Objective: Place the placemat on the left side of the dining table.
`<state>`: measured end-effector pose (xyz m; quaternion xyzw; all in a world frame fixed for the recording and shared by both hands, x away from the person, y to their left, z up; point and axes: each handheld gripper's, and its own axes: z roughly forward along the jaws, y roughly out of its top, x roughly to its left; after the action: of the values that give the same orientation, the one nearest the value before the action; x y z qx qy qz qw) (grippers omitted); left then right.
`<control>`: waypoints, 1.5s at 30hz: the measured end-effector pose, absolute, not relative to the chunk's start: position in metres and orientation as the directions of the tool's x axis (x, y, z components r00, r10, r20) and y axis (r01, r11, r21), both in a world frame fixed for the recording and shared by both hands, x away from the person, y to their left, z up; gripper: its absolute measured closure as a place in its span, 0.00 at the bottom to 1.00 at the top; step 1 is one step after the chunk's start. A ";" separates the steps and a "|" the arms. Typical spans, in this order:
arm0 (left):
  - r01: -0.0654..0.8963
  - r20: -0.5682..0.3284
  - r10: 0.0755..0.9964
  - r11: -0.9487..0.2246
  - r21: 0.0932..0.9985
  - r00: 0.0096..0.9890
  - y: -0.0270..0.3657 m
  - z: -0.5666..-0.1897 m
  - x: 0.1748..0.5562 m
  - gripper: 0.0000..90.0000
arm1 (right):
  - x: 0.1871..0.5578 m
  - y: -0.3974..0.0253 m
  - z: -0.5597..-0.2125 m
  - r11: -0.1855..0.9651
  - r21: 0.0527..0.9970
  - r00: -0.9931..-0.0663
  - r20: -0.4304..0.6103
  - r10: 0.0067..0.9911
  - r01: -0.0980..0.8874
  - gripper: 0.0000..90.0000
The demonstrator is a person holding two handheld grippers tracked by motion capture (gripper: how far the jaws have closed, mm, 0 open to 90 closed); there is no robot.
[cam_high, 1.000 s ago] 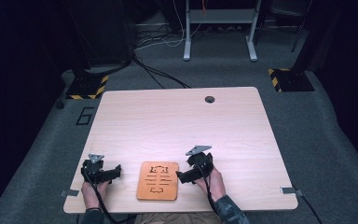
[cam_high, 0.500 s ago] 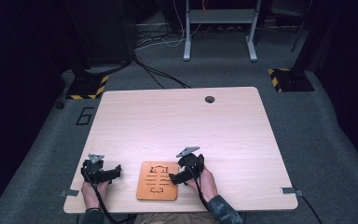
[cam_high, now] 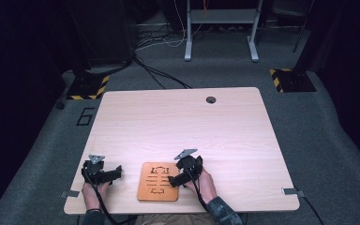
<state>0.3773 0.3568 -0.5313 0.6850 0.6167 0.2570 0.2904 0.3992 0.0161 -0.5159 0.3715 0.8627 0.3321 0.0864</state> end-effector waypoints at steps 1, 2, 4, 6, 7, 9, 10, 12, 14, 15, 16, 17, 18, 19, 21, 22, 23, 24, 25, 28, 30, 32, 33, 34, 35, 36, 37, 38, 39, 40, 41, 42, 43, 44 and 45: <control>0.696 -0.006 0.994 -0.070 0.715 0.107 0.357 -0.531 0.377 0.02 | 0.399 0.016 -0.516 0.509 0.638 -0.712 0.089 0.697 0.578 0.00; 0.696 -0.006 0.994 -0.070 0.715 0.107 0.357 -0.531 0.377 0.02 | 0.399 0.016 -0.516 0.509 0.638 -0.712 0.089 0.697 0.578 0.00; 0.696 -0.005 0.994 -0.071 0.715 0.107 0.357 -0.531 0.377 0.02 | 0.399 0.016 -0.517 0.508 0.635 -0.710 0.093 0.698 0.582 0.00; 0.696 -0.006 0.994 -0.071 0.715 0.107 0.357 -0.531 0.377 0.02 | 0.399 0.016 -0.517 0.509 0.635 -0.710 0.092 0.698 0.582 0.00; 0.696 -0.006 0.994 -0.071 0.715 0.107 0.357 -0.531 0.377 0.02 | 0.399 0.016 -0.517 0.509 0.635 -0.710 0.092 0.698 0.582 0.00; 0.696 -0.005 0.994 -0.071 0.715 0.107 0.357 -0.531 0.377 0.02 | 0.399 0.014 -0.517 0.509 0.633 -0.710 0.094 0.698 0.583 0.00; 0.696 -0.006 0.994 -0.071 0.715 0.107 0.357 -0.531 0.377 0.02 | 0.399 0.013 -0.517 0.509 0.632 -0.711 0.096 0.697 0.585 0.00; 0.696 -0.006 0.994 -0.071 0.715 0.107 0.357 -0.531 0.377 0.02 | 0.399 0.013 -0.516 0.509 0.630 -0.709 0.097 0.698 0.587 0.00; 0.696 -0.006 0.994 -0.071 0.715 0.107 0.357 -0.531 0.377 0.02 | 0.400 0.011 -0.517 0.511 0.629 -0.712 0.098 0.696 0.586 0.00; 0.696 -0.006 0.994 -0.071 0.715 0.107 0.357 -0.531 0.377 0.02 | 0.400 0.010 -0.517 0.508 0.628 -0.709 0.102 0.698 0.589 0.00; 0.696 -0.006 0.994 -0.071 0.715 0.107 0.357 -0.531 0.377 0.02 | 0.400 0.009 -0.517 0.503 0.625 -0.706 0.110 0.700 0.597 0.00; 0.696 -0.006 0.994 -0.071 0.715 0.107 0.357 -0.531 0.377 0.02 | 0.401 0.006 -0.517 0.500 0.627 -0.704 0.112 0.701 0.597 0.00; 0.696 -0.006 0.994 -0.071 0.715 0.107 0.357 -0.531 0.377 0.02 | 0.401 0.006 -0.517 0.500 0.627 -0.704 0.112 0.701 0.597 0.00; 0.696 -0.006 0.994 -0.071 0.715 0.107 0.357 -0.531 0.377 0.02 | 0.401 0.006 -0.518 0.497 0.626 -0.703 0.117 0.702 0.600 0.00; 0.696 -0.006 0.994 -0.071 0.715 0.107 0.357 -0.531 0.377 0.02 | 0.401 0.003 -0.517 0.498 0.625 -0.703 0.118 0.702 0.602 0.00; 0.696 -0.006 0.994 -0.071 0.715 0.107 0.357 -0.531 0.377 0.02 | 0.401 0.002 -0.518 0.497 0.625 -0.702 0.117 0.703 0.602 0.00; 0.696 -0.006 0.994 -0.071 0.715 0.107 0.357 -0.531 0.377 0.02 | 0.400 0.001 -0.518 0.498 0.625 -0.702 0.116 0.703 0.602 0.00; 0.696 -0.006 0.994 -0.071 0.715 0.107 0.357 -0.531 0.377 0.02 | 0.400 0.001 -0.518 0.498 0.625 -0.703 0.117 0.702 0.601 0.00; 0.696 -0.006 0.994 -0.070 0.715 0.106 0.357 -0.531 0.377 0.02 | 0.400 0.000 -0.518 0.494 0.627 -0.700 0.118 0.704 0.603 0.00; 0.696 -0.006 0.994 -0.070 0.715 0.106 0.357 -0.531 0.377 0.02 | 0.400 -0.002 -0.518 0.497 0.624 -0.701 0.117 0.703 0.603 0.00; 0.696 -0.006 0.994 -0.070 0.715 0.106 0.357 -0.531 0.377 0.02 | 0.400 -0.004 -0.518 0.493 0.626 -0.698 0.119 0.706 0.605 0.00; 0.696 -0.006 0.994 -0.070 0.714 0.105 0.357 -0.531 0.377 0.02 | 0.400 -0.008 -0.519 0.485 0.633 -0.693 0.116 0.711 0.604 0.00; 0.695 -0.006 0.994 -0.069 0.715 0.105 0.357 -0.531 0.377 0.02 | 0.399 -0.010 -0.519 0.482 0.633 -0.690 0.117 0.714 0.606 0.00; 0.695 -0.006 0.994 -0.069 0.715 0.105 0.357 -0.531 0.377 0.02 | 0.399 -0.010 -0.519 0.482 0.633 -0.690 0.117 0.714 0.606 0.00; 0.695 -0.005 0.995 -0.069 0.716 0.105 0.357 -0.531 0.377 0.02 | 0.399 -0.013 -0.519 0.483 0.634 -0.692 0.116 0.712 0.604 0.00; 0.695 -0.005 0.994 -0.070 0.716 0.105 0.357 -0.531 0.377 0.02 | 0.399 -0.014 -0.519 0.481 0.635 -0.691 0.117 0.714 0.605 0.00; 0.695 -0.004 0.994 -0.070 0.716 0.105 0.357 -0.531 0.377 0.02 | 0.398 -0.015 -0.519 0.479 0.636 -0.689 0.117 0.715 0.605 0.00; 0.695 -0.004 0.994 -0.071 0.716 0.106 0.357 -0.531 0.377 0.02 | 0.398 -0.016 -0.519 0.478 0.641 -0.691 0.115 0.713 0.600 0.00; 0.695 -0.004 0.994 -0.071 0.716 0.105 0.357 -0.531 0.377 0.02 | 0.398 -0.017 -0.520 0.481 0.644 -0.695 0.111 0.711 0.595 0.00; 0.695 -0.004 0.994 -0.070 0.716 0.105 0.357 -0.531 0.377 0.02 | 0.397 -0.018 -0.520 0.477 0.648 -0.693 0.111 0.712 0.594 0.00; 0.695 -0.004 0.994 -0.071 0.716 0.106 0.357 -0.531 0.377 0.02 | 0.396 -0.019 -0.520 0.472 0.649 -0.691 0.116 0.714 0.597 0.00; 0.695 -0.003 0.994 -0.071 0.716 0.106 0.357 -0.531 0.377 0.02 | 0.396 -0.020 -0.521 0.475 0.653 -0.694 0.110 0.711 0.590 0.00; 0.694 -0.004 0.994 -0.071 0.716 0.105 0.357 -0.531 0.377 0.02 | 0.396 -0.021 -0.521 0.475 0.656 -0.696 0.109 0.709 0.586 0.00; 0.694 -0.004 0.994 -0.071 0.716 0.105 0.357 -0.531 0.377 0.02 | 0.395 -0.021 -0.521 0.469 0.660 -0.695 0.112 0.710 0.586 0.00; 0.695 -0.002 0.995 -0.072 0.716 0.105 0.357 -0.531 0.377 0.02 | 0.395 -0.021 -0.522 0.463 0.663 -0.692 0.116 0.712 0.588 0.00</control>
<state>0.3771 0.3569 -0.5313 0.6846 0.6169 0.2591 0.2892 0.3946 -0.0211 -0.5217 0.3822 0.8508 0.3496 0.0889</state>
